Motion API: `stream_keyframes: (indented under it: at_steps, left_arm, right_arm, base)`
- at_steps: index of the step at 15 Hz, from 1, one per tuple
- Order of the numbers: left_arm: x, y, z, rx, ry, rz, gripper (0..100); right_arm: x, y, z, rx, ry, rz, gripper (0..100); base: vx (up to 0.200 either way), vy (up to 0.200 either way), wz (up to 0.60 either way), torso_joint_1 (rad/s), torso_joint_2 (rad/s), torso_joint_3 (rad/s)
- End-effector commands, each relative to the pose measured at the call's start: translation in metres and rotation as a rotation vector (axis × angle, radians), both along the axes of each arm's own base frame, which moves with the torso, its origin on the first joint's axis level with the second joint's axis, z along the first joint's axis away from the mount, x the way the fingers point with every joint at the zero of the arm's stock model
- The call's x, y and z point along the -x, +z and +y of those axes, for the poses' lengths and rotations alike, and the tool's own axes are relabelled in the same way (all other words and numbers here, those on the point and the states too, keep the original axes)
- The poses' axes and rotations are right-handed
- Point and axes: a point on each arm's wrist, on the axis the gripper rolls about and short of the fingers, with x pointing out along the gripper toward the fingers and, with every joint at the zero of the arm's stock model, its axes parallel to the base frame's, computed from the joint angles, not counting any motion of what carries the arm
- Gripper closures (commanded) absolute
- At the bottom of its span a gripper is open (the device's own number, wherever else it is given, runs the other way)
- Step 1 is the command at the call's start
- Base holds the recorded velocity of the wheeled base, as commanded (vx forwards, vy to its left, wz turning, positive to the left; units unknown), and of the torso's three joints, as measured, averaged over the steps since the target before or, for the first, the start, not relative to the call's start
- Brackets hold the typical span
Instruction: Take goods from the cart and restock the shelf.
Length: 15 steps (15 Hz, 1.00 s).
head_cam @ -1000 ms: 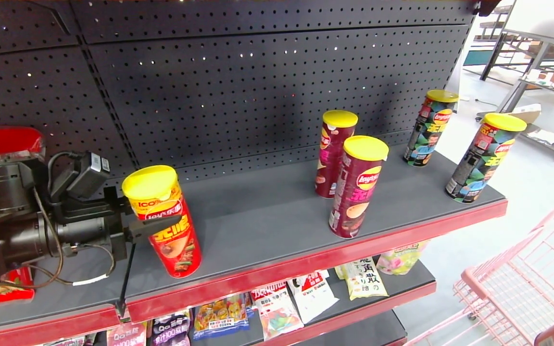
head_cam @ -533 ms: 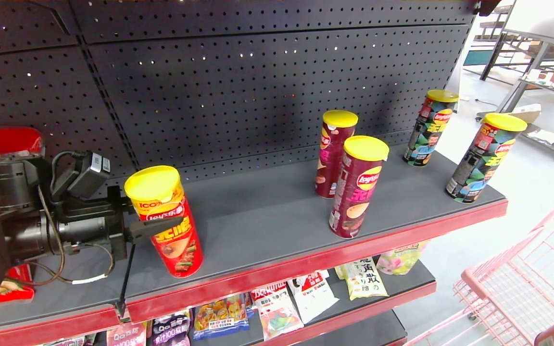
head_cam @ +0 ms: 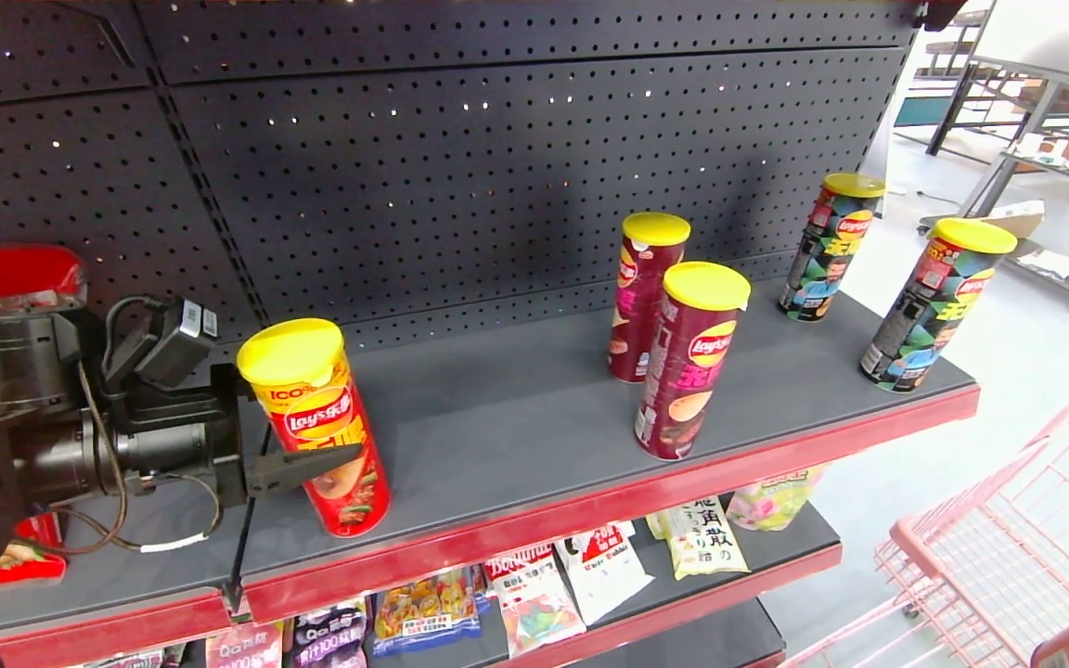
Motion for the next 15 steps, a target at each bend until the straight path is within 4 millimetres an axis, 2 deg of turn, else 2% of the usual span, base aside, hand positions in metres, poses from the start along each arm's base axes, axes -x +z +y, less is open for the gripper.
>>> stream_keyframes:
  at_steps: [1,3,6,10,15]
  left_arm:
    - [0.003,0.001,0.0,0.0,0.0,-0.005,0]
    - [0.006,-0.002,0.001,-0.001,0.005,0.009,0]
    - [0.026,-0.004,0.001,-0.008,0.025,0.021,0]
    - [0.033,0.008,0.011,-0.013,0.078,-0.035,0]
    - [0.042,0.004,0.022,-0.017,0.129,-0.023,0]
  right_arm:
    - [0.0,0.0,0.0,0.0,0.0,0.0,100]
    - [0.0,0.001,0.0,0.0,0.0,-0.002,100]
    - [0.0,0.002,0.0,-0.002,-0.001,-0.008,100]
    - [0.001,0.002,0.0,-0.002,0.0,-0.011,100]
    - [0.001,0.002,0.0,-0.003,0.0,-0.015,100]
  base:
    - [0.0,0.0,0.0,0.0,0.0,0.0]
    - [0.0,0.0,0.0,0.0,0.0,0.0]
    - [0.0,0.0,0.0,0.0,0.0,0.0]
    - [0.0,0.0,0.0,0.0,0.0,0.0]
    - [0.0,0.0,0.0,0.0,0.0,0.0]
